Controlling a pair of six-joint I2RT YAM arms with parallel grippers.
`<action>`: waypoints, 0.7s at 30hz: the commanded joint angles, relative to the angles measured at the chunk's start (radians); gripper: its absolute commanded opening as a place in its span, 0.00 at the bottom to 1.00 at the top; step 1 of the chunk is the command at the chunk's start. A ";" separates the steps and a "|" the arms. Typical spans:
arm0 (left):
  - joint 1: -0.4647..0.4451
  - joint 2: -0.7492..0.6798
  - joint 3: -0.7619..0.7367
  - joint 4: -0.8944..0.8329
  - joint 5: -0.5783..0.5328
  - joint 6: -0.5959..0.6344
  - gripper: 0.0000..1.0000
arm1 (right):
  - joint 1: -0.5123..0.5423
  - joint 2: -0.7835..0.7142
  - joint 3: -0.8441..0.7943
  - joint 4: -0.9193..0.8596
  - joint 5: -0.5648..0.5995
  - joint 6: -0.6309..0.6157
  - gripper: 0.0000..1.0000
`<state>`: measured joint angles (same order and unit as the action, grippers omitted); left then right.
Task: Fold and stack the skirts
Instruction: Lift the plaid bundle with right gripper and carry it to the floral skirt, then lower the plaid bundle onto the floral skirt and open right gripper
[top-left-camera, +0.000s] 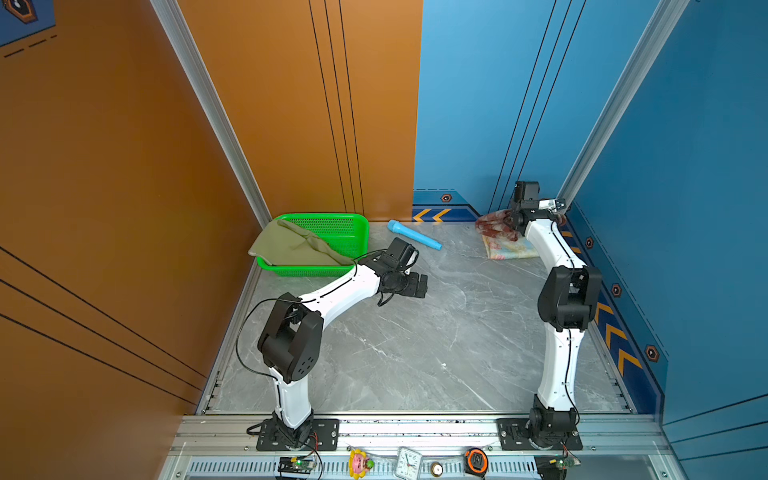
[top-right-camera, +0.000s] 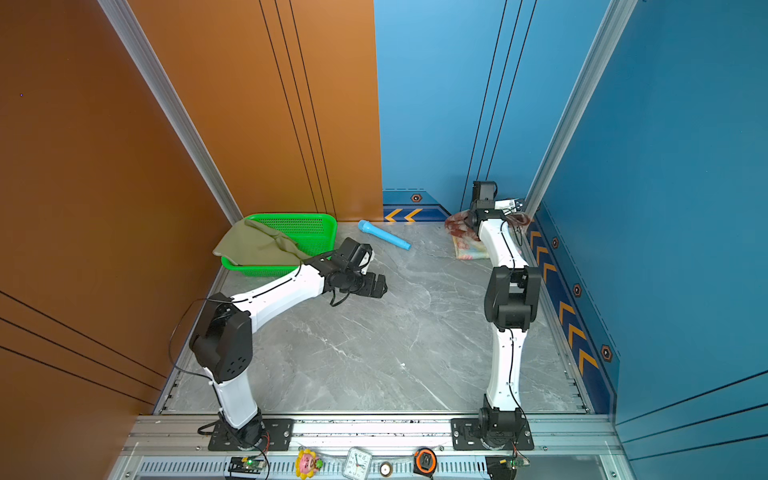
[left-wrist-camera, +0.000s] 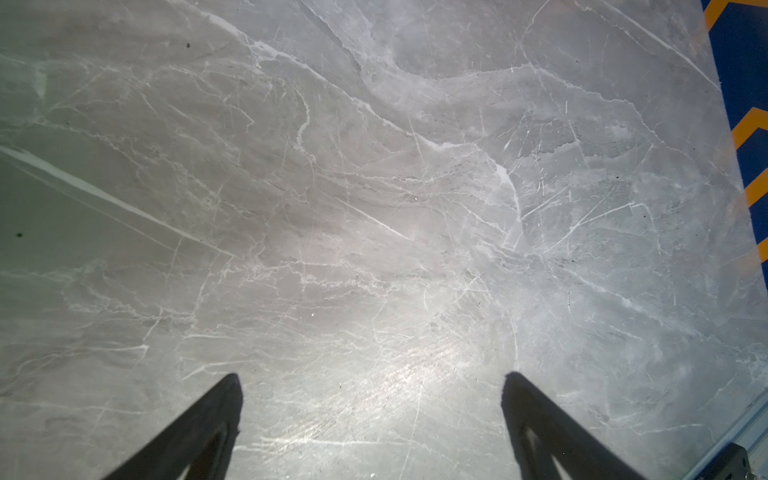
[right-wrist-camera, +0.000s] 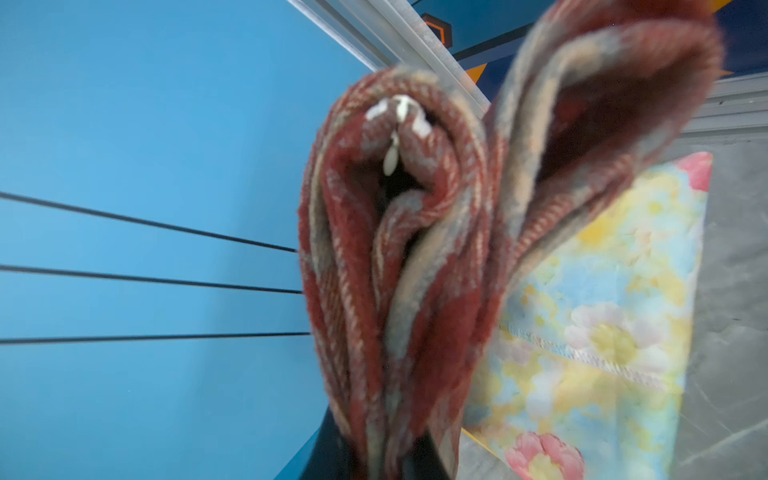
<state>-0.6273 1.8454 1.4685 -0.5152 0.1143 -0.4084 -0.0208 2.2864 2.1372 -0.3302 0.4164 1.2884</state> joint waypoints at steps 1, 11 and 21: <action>0.000 -0.023 0.018 -0.006 0.023 0.003 0.98 | -0.014 0.042 0.111 0.022 0.067 0.035 0.00; 0.027 -0.043 0.028 -0.015 0.021 -0.019 0.98 | -0.018 0.110 0.094 -0.011 0.033 0.080 0.00; 0.069 -0.073 0.121 -0.085 -0.041 -0.028 0.98 | -0.061 -0.047 -0.253 -0.080 -0.140 0.060 0.86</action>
<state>-0.5739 1.8244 1.5436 -0.5537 0.1101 -0.4309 -0.0566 2.3276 1.9224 -0.3569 0.3523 1.3643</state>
